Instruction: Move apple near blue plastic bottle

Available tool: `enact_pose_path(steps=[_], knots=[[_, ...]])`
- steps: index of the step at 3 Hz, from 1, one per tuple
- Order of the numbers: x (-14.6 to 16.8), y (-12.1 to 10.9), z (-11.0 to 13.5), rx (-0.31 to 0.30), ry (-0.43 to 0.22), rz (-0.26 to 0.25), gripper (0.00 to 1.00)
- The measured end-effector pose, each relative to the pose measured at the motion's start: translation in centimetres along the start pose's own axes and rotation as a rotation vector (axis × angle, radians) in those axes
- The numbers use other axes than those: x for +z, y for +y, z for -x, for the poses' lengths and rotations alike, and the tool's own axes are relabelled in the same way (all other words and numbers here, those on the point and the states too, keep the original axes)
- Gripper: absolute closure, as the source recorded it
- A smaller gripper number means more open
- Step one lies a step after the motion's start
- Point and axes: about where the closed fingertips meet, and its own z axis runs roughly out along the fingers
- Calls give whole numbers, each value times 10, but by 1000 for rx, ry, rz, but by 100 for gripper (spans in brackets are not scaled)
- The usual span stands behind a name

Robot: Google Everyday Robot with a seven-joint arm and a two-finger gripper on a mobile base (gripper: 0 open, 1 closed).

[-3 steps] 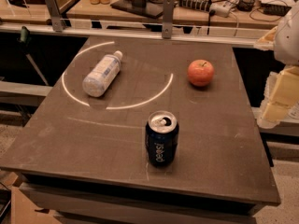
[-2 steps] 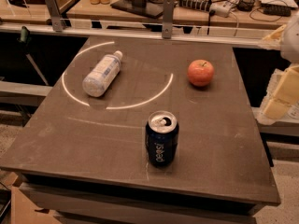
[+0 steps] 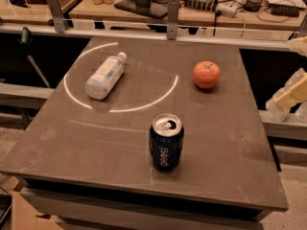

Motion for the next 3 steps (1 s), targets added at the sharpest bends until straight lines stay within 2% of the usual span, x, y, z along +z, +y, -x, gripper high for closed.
enact_pose_path(steps=[1,2,3], knots=[[21,-30,1,22,-158,-70,0],[21,-30,2,22,-158,-69,0],[39,-30,3,35,-214,-31,0]])
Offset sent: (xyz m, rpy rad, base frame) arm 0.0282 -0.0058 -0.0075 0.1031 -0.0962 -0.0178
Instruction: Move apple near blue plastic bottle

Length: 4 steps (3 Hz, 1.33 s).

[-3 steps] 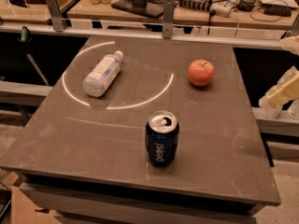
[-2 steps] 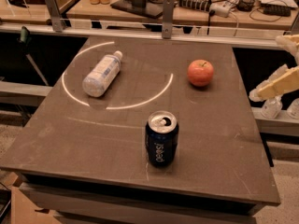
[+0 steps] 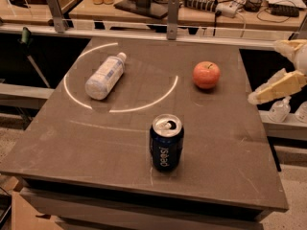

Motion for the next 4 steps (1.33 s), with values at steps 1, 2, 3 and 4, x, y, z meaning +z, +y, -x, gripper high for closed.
enact_pose_path(steps=[1,2,3,4], knots=[[31,1,4,-10,-69,66,0],[58,5,4,-32,-103,114,0],[96,2,0,-49,-127,135,0],[123,-5,-8,3,-133,149,0]])
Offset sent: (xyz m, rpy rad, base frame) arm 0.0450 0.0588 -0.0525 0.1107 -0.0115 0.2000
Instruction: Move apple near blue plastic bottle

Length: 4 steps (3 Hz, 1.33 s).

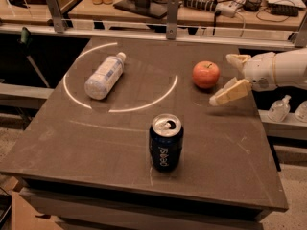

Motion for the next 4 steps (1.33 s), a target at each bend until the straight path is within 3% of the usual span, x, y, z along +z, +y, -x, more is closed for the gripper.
enact_pose_path(steps=[2,3,4], knots=[[37,-13,4,38,50,70,39],[51,-7,18,38,48,125,63],[64,13,57,20,3,157,87]])
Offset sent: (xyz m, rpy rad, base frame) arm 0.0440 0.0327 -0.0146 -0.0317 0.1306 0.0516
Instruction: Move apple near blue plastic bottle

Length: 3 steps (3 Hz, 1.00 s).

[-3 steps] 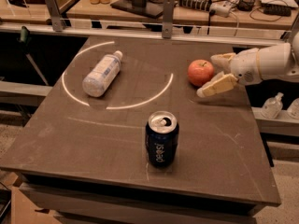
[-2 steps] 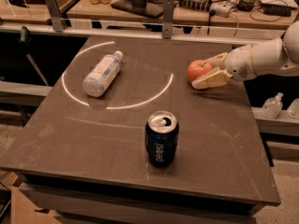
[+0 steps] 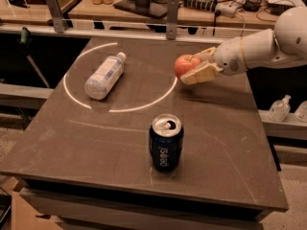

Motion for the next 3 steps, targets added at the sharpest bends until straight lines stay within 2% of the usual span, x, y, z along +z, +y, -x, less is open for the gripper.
enact_pose_path(steps=[1,2,3], knots=[[22,26,36,-45,-42,38,100],[45,49,59,-86,-68,67,100],[71,68,65,-111,-71,92,100]])
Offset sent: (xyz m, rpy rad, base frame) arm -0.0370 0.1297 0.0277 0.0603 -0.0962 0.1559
